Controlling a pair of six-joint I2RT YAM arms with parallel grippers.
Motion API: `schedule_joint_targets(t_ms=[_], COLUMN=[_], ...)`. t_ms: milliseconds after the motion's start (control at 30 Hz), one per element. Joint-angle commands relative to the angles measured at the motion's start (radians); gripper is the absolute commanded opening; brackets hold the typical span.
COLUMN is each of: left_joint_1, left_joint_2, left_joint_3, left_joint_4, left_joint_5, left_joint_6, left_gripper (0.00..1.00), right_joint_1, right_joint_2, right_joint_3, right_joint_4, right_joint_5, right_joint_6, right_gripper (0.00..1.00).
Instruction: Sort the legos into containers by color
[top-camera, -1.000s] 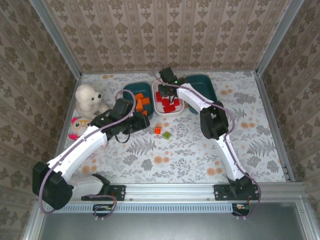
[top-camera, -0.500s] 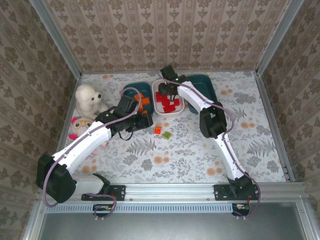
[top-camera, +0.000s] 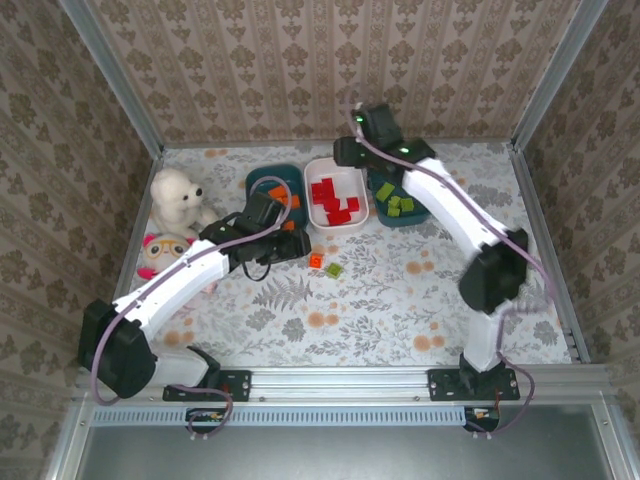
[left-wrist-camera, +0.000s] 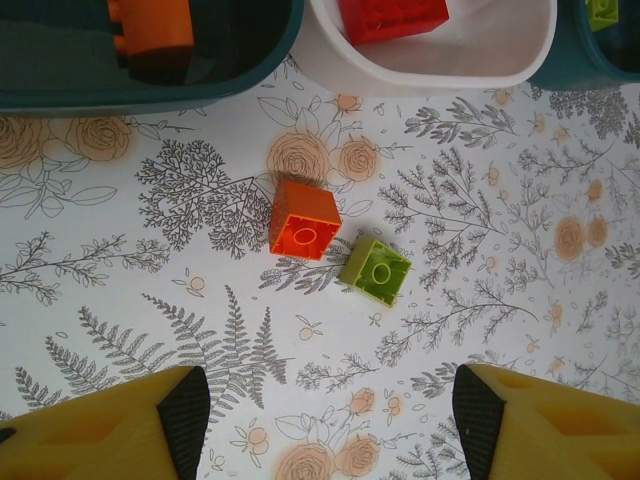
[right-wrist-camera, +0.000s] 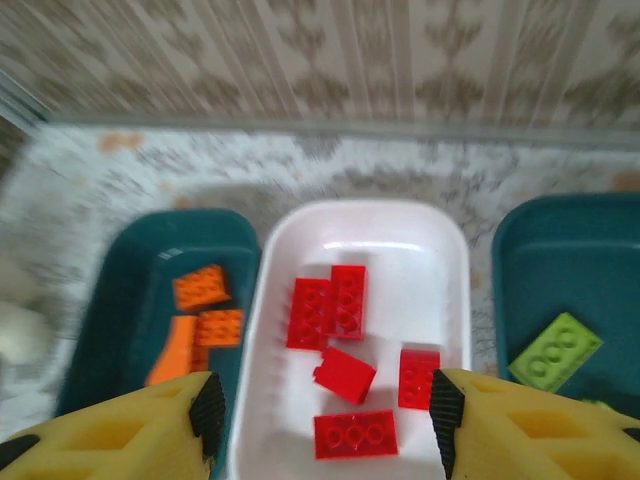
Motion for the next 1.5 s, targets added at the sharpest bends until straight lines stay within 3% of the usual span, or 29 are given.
schedule_joint_targets(t_ms=[0,267,500,833,1133,1467], left_joint_1=[-0.014,-0.075,-0.148,-0.206,-0.189,-0.155], left_joint_2=[0.029,0.186,0.367,0.538,0.607,0.626], left_joint_3=[-0.014,0.067,0.199,0.319,0.347,0.362], left_joint_4=[0.022,0.011,-0.049,-0.169,-0.15,-0.116], left_joint_5=[-0.027,-0.109,-0.217,-0.358,-0.337,-0.291], left_joint_6=[0.029,0.072,0.089,0.093,0.109,0.137], left_gripper=[0.7,0.74,0.76,0.75,0.73,0.58], right_joint_1=[-0.002,0.071,0.094,0.094,0.094,0.094], right_joint_2=[-0.191,-0.645,-0.843,-0.918,-0.942,-0.93], right_joint_3=[-0.222,-0.703,-0.845,-0.857,-0.864,-0.861], right_joint_4=[0.072,0.051,-0.033,-0.089,-0.116,-0.116], right_joint_5=[-0.004,-0.092,-0.137,-0.15,-0.159,-0.16], right_joint_6=[0.039,0.119,0.17,0.17,0.17,0.175], right_gripper=[0.61,0.69,0.74,0.74,0.74,0.74])
